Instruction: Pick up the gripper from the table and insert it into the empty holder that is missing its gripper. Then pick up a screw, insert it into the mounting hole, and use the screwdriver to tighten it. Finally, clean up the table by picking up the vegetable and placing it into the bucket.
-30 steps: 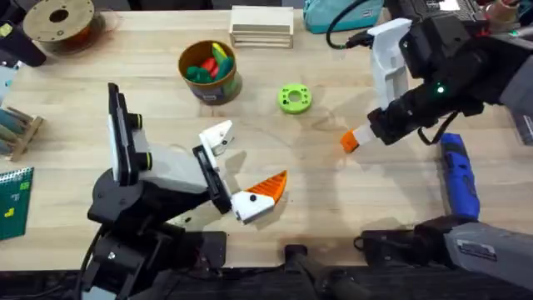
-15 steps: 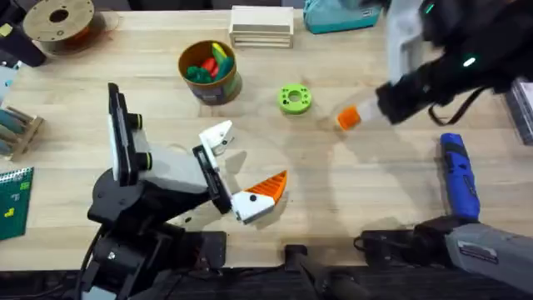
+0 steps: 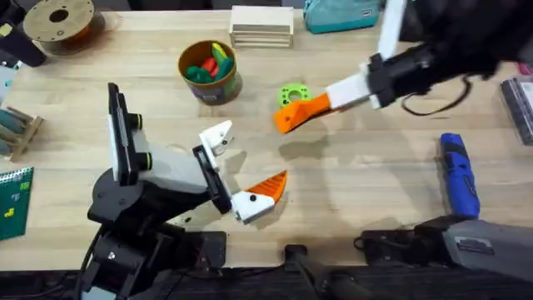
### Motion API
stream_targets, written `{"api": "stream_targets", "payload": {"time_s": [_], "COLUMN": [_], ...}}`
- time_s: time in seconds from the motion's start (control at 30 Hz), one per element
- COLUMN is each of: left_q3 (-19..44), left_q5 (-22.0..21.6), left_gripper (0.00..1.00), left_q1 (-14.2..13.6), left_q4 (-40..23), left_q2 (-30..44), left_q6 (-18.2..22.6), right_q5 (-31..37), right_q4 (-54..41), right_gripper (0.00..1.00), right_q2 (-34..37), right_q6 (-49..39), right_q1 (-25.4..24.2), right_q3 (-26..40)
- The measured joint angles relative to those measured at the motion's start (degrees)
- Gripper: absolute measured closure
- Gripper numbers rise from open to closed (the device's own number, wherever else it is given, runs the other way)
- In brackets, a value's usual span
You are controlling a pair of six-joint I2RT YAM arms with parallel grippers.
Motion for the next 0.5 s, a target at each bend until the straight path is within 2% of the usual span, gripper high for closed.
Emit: {"api": "stream_targets", "payload": {"time_s": [0.1, 0.2, 0.33, 0.5], "left_q3": [0.0, 0.0, 0.0, 0.0], "left_q5": [-0.02, 0.0, 0.0, 0.0], "left_gripper": [0.014, 0.014, 0.014, 0.014], "left_q1": [0.0, 0.0, 0.0, 0.0], "left_q4": [0.0, 0.02, 0.0, 0.0], "left_q2": [-0.02, -0.02, -0.02, 0.0], "left_q6": [0.0, 0.0, 0.0, 0.0], "right_q5": [-8.1, -13.33, -16.9, -18.51], "right_q4": [0.04, -0.05, -0.07, 0.2], "right_gripper": [0.981, 0.981, 0.981, 0.981], "right_q2": [5.09, 9.07, 13.13, 15.82], "right_q6": [0.38, 0.44, 0.63, 0.77], "right_q1": [2.2, 4.64, 7.59, 8.49], "right_q3": [0.0, 0.0, 0.0, 0.0]}}
